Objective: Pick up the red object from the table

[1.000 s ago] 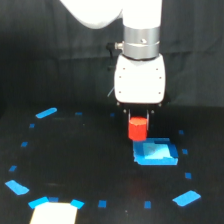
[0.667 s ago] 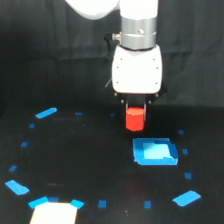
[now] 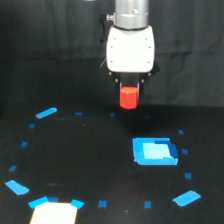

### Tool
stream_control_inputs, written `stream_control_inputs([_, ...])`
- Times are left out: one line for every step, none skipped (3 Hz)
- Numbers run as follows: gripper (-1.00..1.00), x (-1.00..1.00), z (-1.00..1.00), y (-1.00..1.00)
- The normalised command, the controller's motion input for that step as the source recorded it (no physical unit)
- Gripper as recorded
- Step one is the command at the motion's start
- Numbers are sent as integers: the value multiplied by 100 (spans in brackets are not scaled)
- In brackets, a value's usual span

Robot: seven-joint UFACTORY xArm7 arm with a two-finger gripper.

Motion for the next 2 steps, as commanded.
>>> stream_control_inputs([-100, -21, 84, 53])
stream_control_inputs([-100, 14, 77, 39])
